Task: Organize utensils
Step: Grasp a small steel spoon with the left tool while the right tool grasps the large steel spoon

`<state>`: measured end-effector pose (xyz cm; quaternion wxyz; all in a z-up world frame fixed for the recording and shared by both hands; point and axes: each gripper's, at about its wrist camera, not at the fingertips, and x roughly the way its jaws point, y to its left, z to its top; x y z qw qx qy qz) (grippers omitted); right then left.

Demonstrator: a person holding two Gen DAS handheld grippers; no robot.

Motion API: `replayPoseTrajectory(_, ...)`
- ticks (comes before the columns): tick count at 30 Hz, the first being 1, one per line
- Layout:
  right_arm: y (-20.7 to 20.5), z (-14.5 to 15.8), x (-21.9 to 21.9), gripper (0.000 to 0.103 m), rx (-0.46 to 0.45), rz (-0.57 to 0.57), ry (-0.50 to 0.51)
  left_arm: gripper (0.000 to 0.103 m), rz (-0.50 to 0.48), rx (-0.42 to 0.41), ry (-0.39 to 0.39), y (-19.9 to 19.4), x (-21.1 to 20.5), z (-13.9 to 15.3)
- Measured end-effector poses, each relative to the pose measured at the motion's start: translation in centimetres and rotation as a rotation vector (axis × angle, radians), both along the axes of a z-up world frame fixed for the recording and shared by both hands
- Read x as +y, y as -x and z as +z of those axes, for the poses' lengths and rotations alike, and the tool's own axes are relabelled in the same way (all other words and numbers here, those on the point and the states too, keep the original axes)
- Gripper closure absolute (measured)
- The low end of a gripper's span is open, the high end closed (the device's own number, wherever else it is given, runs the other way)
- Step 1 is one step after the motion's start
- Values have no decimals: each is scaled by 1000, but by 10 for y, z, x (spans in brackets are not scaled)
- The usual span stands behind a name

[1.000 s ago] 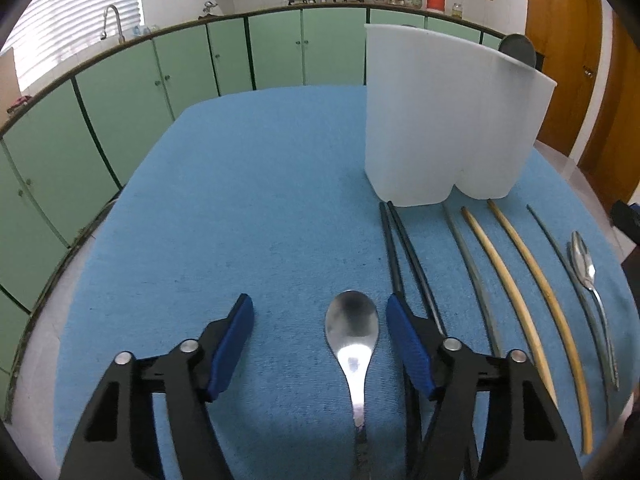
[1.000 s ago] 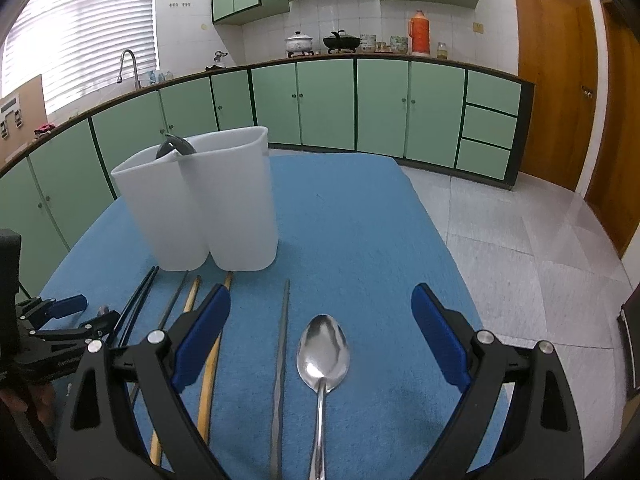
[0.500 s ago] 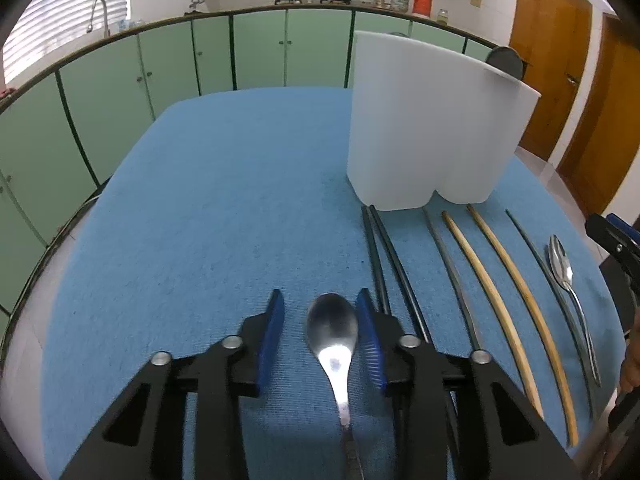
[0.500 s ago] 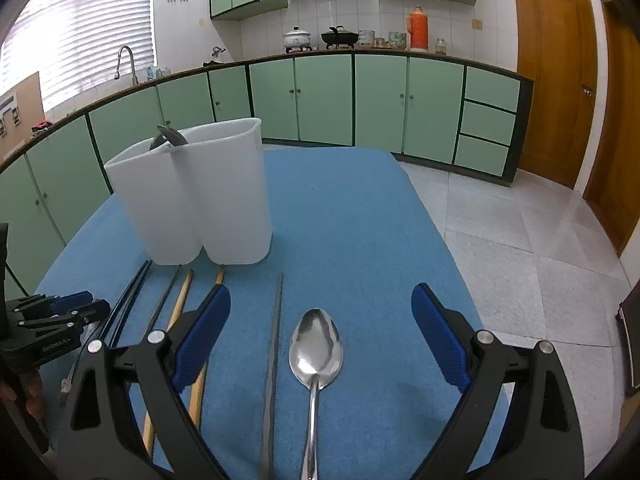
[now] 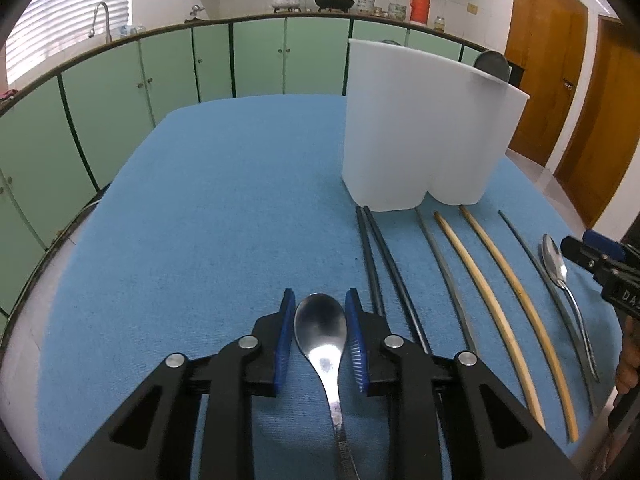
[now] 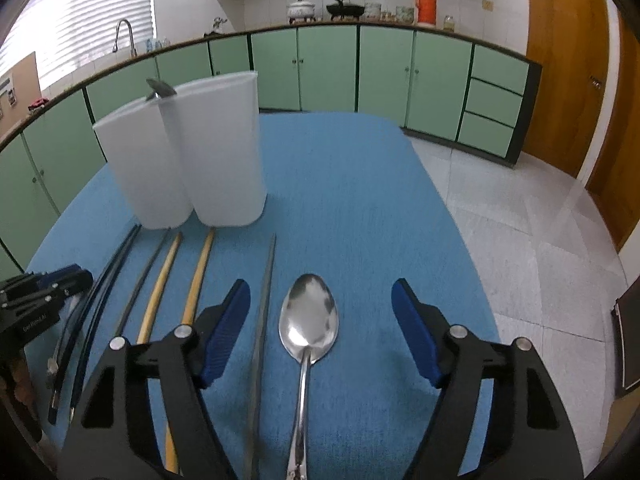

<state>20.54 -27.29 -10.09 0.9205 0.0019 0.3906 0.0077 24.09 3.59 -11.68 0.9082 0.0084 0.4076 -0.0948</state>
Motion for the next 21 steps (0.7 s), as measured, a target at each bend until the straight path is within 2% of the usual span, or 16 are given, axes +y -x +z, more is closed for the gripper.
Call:
replayPoseTrajectory(10,-16,-16,-4,39,70,-24,7,78,6,-11,-3,-3,2,3)
replayPoseTrajectory(15,-18,-22,-5,44,87,-24,4,78,1,-5,-5,-5,2,2)
replayPoseTrajectory(21,-17,-21,-3,45,88,-27,14,78,3,-4,-11,-7,0,1)
